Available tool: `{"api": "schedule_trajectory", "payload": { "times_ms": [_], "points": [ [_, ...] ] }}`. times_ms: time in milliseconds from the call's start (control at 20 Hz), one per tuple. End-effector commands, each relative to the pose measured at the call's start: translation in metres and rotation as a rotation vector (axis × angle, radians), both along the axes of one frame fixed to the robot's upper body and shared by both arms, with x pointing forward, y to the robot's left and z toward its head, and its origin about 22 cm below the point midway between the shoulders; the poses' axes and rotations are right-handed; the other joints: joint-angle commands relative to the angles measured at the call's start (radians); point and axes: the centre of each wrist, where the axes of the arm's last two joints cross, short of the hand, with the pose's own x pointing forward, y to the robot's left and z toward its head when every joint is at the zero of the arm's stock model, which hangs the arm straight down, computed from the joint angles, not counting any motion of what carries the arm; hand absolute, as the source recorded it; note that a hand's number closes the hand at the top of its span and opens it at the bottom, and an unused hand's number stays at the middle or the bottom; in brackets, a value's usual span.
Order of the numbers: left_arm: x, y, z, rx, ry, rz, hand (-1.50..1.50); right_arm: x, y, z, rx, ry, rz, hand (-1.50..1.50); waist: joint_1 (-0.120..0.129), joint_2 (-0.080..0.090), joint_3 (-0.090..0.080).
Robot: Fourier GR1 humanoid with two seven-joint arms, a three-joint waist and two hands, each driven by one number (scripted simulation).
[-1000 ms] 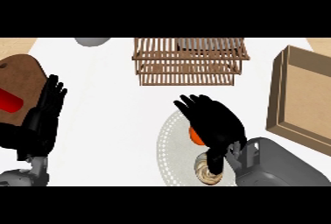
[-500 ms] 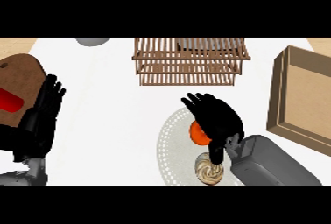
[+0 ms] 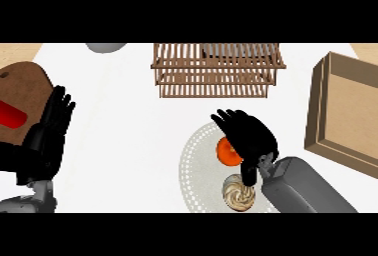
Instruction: Pick the squash from the placemat and place it in the tiered shelf
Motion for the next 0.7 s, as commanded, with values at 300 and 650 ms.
{"api": "schedule_trajectory", "payload": {
  "times_ms": [300,650],
  "points": [
    [0.003,0.011,0.002,-0.009,-0.024,-0.009,0.00,0.004,-0.002,-0.058,0.045,0.009,0.034,-1.50,0.002,0.001,0.000],
    [0.003,-0.013,-0.012,0.001,-0.010,-0.005,0.00,0.013,-0.008,-0.064,0.050,0.017,0.014,-1.50,-0.001,0.001,0.000]
  ]
}}
